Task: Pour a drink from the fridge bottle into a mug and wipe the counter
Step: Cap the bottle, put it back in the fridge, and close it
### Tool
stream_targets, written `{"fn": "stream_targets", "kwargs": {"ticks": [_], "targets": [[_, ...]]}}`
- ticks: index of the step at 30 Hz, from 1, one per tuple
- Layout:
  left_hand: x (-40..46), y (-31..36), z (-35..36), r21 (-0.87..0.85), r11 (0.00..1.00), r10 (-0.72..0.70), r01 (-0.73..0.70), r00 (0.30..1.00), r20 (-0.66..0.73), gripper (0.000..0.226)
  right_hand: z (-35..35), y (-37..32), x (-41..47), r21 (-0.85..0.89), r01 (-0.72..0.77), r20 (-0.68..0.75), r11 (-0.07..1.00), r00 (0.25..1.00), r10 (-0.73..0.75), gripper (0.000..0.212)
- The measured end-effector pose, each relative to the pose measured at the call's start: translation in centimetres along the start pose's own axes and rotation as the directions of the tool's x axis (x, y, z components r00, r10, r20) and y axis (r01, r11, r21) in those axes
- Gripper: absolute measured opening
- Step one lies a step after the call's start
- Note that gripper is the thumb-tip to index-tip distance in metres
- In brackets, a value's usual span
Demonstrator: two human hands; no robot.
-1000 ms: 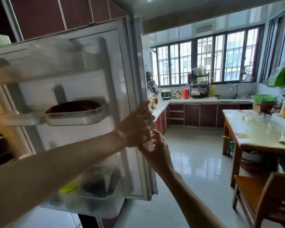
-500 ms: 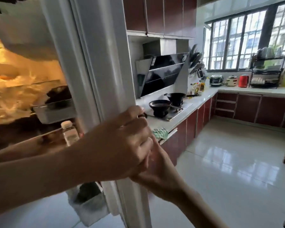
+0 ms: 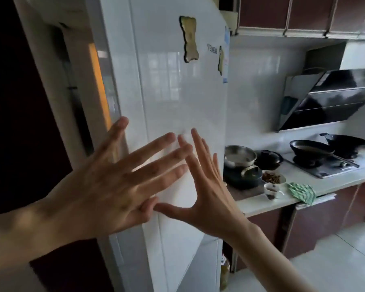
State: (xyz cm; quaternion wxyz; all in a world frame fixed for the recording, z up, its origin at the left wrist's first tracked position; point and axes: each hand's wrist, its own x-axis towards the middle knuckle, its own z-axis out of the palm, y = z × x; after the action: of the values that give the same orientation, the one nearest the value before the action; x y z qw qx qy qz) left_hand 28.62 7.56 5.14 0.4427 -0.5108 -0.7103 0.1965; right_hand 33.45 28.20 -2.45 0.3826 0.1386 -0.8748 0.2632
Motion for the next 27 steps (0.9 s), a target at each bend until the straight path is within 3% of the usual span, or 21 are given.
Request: {"fn": "stream_targets", "kwargs": {"ticks": [2,4,8,13,16,21,27], "targets": [[-1.2,-2.0,1.3,0.111,0.993,0.057,-0.045,0.993,-0.105,0.072,1.4,0.3,3.3,-0.102,0.031,-0.005,0.994,0.999,-0.032,0.12],[-2.4,-4.1,3.0,0.194,0.979,0.077,-0.061,0.994,-0.074,0.071,2.5,0.7,5.9,-0.156,0.055,-0.012,0.986,0.998,-0.058,0.124],[-3.8,-7.2,6.9,0.222,0.973,-0.036,0.056,0.995,-0.094,0.075,5.6,1.4,9.9,-0.153,0.035,-0.003,0.988,0.999,-0.036,0.126],[-5.6,-10.5,11.9,0.189,0.933,-0.285,0.306,0.95,-0.131,0.078,9.5,3.6,12.3,-0.062,-0.161,-0.027,0.985,0.987,0.159,0.123],[-5.6,-11.9,15.5,0.172,0.891,-0.403,0.42,0.906,-0.127,0.089,11.4,5.3,13.8,-0.129,-0.197,0.001,0.972,0.98,0.199,0.121],[-5.4,-13.6,21.2,0.091,0.873,-0.475,0.479,0.878,-0.065,0.102,14.1,8.8,16.0,-0.316,-0.288,-0.007,0.904,0.953,0.302,0.122],[-4.6,-15.3,28.2,0.007,0.824,-0.566,0.567,0.821,0.07,0.111,16.5,12.4,18.4,-0.343,-0.343,0.057,0.874,0.921,0.385,0.12]]}}
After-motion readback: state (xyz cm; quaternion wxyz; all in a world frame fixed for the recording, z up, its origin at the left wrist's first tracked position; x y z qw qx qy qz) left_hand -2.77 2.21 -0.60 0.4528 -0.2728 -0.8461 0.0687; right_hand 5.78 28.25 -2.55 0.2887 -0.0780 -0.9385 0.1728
